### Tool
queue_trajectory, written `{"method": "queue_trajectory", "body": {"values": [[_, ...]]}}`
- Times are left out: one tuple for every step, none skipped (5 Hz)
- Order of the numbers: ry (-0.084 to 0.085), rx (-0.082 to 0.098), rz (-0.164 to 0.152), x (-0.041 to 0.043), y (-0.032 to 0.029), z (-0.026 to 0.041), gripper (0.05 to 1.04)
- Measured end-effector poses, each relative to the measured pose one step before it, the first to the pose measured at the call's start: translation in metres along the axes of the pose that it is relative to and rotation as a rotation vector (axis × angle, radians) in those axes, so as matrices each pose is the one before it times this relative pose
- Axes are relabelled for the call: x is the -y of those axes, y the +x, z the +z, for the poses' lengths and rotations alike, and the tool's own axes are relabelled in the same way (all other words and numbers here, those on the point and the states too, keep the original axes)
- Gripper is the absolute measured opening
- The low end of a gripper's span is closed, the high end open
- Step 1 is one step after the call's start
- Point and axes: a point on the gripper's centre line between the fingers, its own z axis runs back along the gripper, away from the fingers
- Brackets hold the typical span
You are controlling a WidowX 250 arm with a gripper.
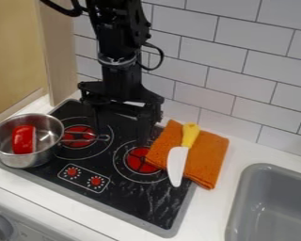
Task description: Move the red object on the left top side burner
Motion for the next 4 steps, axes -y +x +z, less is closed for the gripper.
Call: {"method": "queue_trajectory", "body": {"values": [[0.0059, -0.0503, 0.0006, -0.00202, -0.01327, -0.00971, 0.998], [-0.0014, -0.0279, 0.0957, -0.02503, -0.00514, 0.00522, 0.998], [0.0028, 0.0075, 0.1064, -0.02564, -0.00243, 0.00906, 0.998], [0.0131, -0.0097, 0.0899, -0.02238, -0.00005, 0.00109, 0.998]]}}
